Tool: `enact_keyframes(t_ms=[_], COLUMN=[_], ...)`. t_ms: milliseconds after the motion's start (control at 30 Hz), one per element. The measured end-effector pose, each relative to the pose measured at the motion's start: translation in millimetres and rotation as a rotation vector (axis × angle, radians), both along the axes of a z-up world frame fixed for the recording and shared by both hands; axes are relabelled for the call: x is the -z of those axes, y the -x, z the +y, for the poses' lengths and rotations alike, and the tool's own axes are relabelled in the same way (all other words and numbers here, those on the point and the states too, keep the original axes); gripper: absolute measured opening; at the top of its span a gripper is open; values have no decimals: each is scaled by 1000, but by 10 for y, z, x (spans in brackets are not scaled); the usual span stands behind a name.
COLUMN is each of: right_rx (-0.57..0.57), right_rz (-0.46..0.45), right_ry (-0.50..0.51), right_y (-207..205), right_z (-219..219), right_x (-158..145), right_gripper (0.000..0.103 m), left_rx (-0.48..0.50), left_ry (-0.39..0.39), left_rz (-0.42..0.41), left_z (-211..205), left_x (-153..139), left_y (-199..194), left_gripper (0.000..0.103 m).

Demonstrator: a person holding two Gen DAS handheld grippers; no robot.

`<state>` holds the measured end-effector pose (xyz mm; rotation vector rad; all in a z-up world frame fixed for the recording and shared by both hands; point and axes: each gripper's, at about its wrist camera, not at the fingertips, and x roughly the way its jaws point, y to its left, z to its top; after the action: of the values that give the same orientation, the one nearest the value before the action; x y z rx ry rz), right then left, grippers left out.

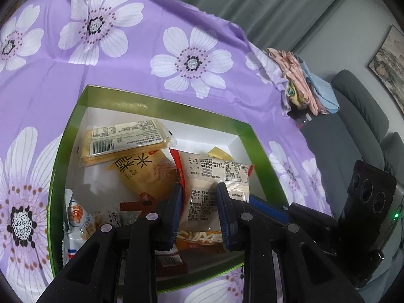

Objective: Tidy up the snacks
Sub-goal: 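Carry the cream bag over the green box and lower it inside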

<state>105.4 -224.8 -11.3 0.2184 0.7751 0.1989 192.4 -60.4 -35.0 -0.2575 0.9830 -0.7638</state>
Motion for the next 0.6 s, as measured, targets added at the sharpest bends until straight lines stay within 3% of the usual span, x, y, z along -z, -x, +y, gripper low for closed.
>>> enact_keyframes(t_ms=[600], right_rx=[-8], right_rz=[30], right_ry=[17], right_y=[-150], right_z=[0], right_x=[41], right_gripper=[15], left_rx=[-7], left_ry=[-38], left_rz=[31], left_z=[-31], left_x=[151], left_y=[-144], left_gripper=[26])
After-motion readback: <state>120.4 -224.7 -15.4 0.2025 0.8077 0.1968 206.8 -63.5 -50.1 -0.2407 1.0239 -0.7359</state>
